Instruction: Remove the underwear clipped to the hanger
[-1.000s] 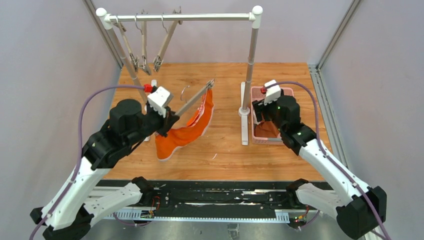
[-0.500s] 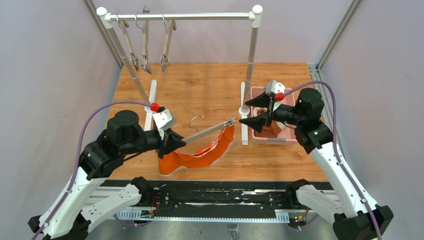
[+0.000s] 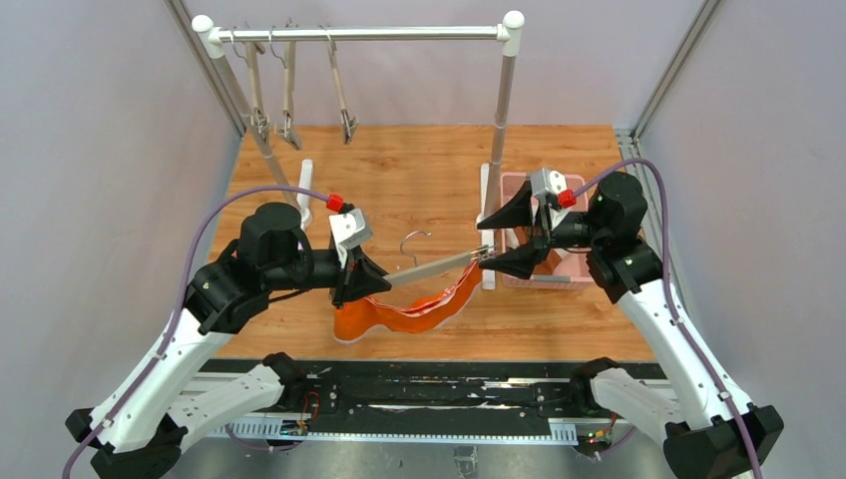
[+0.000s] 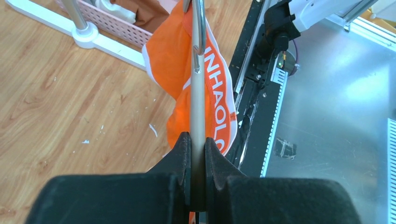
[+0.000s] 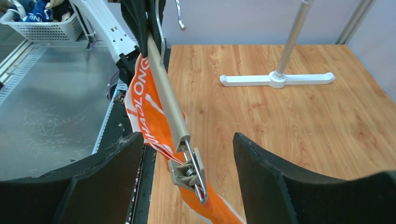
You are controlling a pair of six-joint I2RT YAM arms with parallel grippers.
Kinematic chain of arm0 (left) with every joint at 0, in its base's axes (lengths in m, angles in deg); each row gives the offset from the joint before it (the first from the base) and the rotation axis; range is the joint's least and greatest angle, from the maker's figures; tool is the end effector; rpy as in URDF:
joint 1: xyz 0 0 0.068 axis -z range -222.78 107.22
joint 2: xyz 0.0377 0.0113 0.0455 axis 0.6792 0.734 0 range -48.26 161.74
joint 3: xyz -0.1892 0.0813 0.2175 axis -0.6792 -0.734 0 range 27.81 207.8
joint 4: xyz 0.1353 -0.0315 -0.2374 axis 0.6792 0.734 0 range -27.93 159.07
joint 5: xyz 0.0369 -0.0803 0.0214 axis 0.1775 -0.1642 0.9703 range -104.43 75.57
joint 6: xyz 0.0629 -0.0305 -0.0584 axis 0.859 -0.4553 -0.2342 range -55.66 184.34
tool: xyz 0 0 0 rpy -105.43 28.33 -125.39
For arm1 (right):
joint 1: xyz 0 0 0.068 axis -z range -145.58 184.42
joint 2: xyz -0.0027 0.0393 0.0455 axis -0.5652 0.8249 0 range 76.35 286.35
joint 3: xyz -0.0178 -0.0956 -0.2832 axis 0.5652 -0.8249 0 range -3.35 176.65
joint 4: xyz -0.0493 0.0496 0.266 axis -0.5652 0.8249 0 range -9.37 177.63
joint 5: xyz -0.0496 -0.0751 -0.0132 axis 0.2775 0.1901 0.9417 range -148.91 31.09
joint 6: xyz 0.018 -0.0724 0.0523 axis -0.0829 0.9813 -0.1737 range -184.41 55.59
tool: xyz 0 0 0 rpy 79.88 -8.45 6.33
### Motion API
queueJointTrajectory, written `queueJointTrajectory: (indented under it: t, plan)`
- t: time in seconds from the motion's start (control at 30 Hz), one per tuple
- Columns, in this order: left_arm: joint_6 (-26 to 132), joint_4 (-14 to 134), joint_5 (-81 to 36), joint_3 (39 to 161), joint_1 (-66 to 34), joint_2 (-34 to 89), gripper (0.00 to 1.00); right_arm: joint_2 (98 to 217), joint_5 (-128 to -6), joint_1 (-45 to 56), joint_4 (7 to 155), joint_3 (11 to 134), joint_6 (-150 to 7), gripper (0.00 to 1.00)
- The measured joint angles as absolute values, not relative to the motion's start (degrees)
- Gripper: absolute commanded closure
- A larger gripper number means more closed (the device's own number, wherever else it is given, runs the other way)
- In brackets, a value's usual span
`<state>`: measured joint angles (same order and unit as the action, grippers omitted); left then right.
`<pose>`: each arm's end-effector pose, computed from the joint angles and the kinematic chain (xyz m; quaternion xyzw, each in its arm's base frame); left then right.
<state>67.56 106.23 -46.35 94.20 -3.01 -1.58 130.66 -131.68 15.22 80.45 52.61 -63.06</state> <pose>0.1065 -0.1448 0.4103 0.4347 0.6976 -0.3827 0.4218 0.1687 0.1413 0.4207 -0.5192 0.4750 0.4974 0.5073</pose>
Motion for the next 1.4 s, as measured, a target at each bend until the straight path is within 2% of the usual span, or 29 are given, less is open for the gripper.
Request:
queueJointTrajectory:
  t: [0.2,0.37,0.47,0.57,0.6,0.67,0.7,0.73,0.8,0.83,0.87,0.93,0.97,1.03,1.2,1.4]
  plan:
    - [67.4,105.7,-46.5,95.4,-3.0,-1.6,1.0,132.1,-134.0,15.2,80.4,52.6,-63.6,0.3]
    - [67.3,105.7,-46.3,95.9,-3.0,-1.7,1.0,133.2,-134.4,15.2,80.2,52.6,-64.1,0.41]
    - [67.3,105.7,-46.2,95.9,-3.0,-1.7,1.0,133.7,-134.5,15.2,80.0,52.6,-64.4,0.61]
    - [67.3,105.7,-45.7,96.0,-3.0,-1.7,1.0,133.9,-134.5,15.2,79.5,52.6,-64.7,0.93]
    - [67.3,105.8,-45.6,96.0,-3.0,-1.7,1.0,133.9,-134.5,15.2,79.2,52.6,-64.5,0.99]
    - [67.4,106.1,-45.9,96.1,-3.0,-1.7,1.0,134.2,-134.7,15.2,78.8,52.7,-65.0,1.0]
    - [67.4,106.2,-46.0,96.1,-3.0,-1.6,1.0,134.4,-134.9,15.2,78.8,52.7,-65.1,1.0]
    - [67.3,106.4,-46.0,96.1,-3.0,-1.7,1.0,134.5,-135.0,15.2,78.8,52.7,-65.3,0.94]
    - [67.3,106.4,-46.0,96.1,-3.0,-1.6,1.0,134.7,-135.0,15.2,78.7,52.7,-65.6,0.66]
    - [67.3,106.4,-46.0,96.1,-3.0,-1.6,1.0,134.8,-134.9,15.2,78.8,52.7,-65.9,0.58]
    - [67.3,106.2,-45.8,96.1,-3.0,-1.4,1.0,134.8,-134.2,15.2,78.7,52.7,-66.0,0.53]
    - [67.3,105.9,-45.5,96.5,-3.0,-1.0,1.0,134.7,-132.2,15.2,78.7,52.7,-66.4,0.51]
    - [67.4,105.9,-45.3,97.2,-3.0,-0.4,1.0,134.6,-130.9,15.2,78.8,52.7,-66.6,0.41]
    - [67.8,106.1,-45.0,98.9,-3.0,0.7,1.0,134.1,-126.9,15.2,79.1,52.7,-66.8,0.32]
    - [69.2,106.1,-43.6,103.1,-3.0,2.7,1.0,128.8,-112.2,15.2,79.8,52.6,-67.7,0.3]
    - [69.0,102.6,-41.0,102.6,-3.0,2.0,1.0,118.5,-93.1,15.2,78.3,48.5,-72.0,0.31]
